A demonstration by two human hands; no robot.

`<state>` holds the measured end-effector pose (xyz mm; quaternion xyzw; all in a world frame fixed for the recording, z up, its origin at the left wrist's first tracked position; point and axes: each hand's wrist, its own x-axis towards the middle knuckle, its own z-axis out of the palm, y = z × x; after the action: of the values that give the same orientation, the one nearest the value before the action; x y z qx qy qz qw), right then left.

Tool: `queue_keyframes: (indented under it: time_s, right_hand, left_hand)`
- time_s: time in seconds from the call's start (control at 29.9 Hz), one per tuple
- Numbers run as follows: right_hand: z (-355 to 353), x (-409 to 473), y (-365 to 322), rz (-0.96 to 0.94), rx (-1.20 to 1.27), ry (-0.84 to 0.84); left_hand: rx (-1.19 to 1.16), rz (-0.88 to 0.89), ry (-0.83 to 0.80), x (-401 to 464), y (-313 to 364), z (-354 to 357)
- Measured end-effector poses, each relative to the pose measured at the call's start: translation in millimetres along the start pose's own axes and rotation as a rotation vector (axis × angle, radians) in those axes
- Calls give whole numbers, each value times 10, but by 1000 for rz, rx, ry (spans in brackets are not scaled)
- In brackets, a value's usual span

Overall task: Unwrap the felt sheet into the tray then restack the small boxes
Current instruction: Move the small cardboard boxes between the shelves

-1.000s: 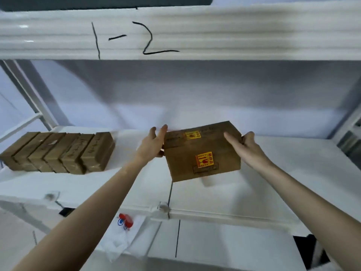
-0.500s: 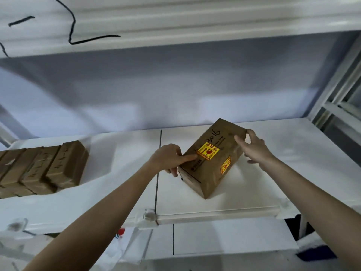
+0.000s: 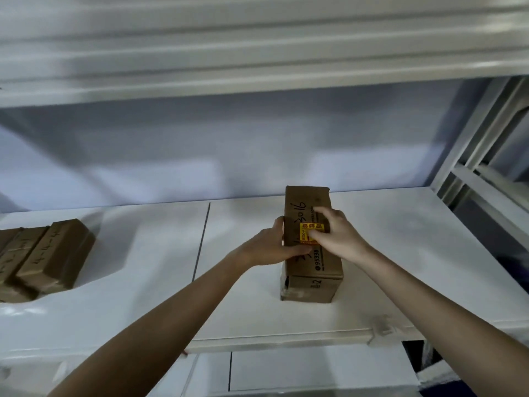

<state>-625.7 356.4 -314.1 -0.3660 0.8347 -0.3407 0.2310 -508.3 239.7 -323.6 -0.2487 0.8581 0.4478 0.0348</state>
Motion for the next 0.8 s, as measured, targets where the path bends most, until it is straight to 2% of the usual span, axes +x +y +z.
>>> queue_keyframes:
  time_s: [0.43, 0.8]
  right_hand:
    - [-1639, 79, 1182, -40, -152, 88]
    - [-2143, 197, 1881, 12, -141, 43]
  left_hand:
    - [-6, 86, 152, 996, 1481, 1277]
    - [-32, 10, 140, 1376, 1939, 1910]
